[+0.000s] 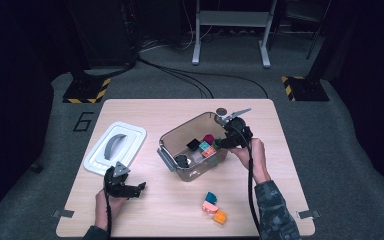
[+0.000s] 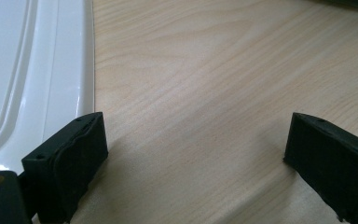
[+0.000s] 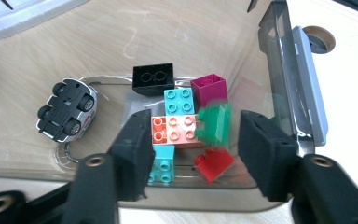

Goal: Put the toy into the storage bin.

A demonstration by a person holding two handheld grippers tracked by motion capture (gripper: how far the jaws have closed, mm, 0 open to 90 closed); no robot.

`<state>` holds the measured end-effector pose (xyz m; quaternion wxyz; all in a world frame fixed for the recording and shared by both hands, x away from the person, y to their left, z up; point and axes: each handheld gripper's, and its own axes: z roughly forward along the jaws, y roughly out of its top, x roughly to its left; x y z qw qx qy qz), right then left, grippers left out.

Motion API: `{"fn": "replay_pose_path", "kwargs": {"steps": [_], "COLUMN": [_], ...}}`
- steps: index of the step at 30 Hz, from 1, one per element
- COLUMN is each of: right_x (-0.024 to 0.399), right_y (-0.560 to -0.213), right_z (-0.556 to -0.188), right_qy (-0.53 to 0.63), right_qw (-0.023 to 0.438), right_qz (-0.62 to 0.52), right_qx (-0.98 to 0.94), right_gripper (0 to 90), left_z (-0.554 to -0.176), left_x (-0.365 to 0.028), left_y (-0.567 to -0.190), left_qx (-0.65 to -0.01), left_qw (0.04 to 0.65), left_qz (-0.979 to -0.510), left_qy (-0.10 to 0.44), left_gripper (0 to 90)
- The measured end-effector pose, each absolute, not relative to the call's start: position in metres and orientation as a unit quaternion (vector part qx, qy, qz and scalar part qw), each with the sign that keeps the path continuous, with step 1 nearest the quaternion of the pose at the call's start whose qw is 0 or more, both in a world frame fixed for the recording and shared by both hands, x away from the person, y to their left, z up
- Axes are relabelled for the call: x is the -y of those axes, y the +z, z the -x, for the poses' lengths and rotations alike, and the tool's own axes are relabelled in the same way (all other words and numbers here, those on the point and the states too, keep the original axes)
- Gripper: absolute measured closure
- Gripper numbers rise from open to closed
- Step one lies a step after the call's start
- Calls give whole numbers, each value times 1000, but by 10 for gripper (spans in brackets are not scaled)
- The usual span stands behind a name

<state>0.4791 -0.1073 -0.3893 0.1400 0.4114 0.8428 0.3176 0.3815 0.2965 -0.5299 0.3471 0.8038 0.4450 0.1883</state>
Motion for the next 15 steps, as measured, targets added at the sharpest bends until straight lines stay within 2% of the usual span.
{"fn": "replay_pose_path", "kwargs": {"steps": [4,9,15], "right_x": [113,123,142], "right_y": [-385,-378,-378], "right_z": [-471,-457,-438], "right_qy": [335,353,367], "right_qw": [154,169,178], "right_qz": [-416,-420,-429], "right_qx": [-831,-819,-806], "right_gripper": [284,178,147], "left_z": [-382,-382,-382], "left_x": [-296,-296,-296], "left_y": [-530,-530,-530], "left_qx": [-445,-445,-444], "left_qw": [348,347,347], "left_qz": [-803,-804,-804], "left_qy": [188,189,189], "left_gripper": [55,55,55]}}
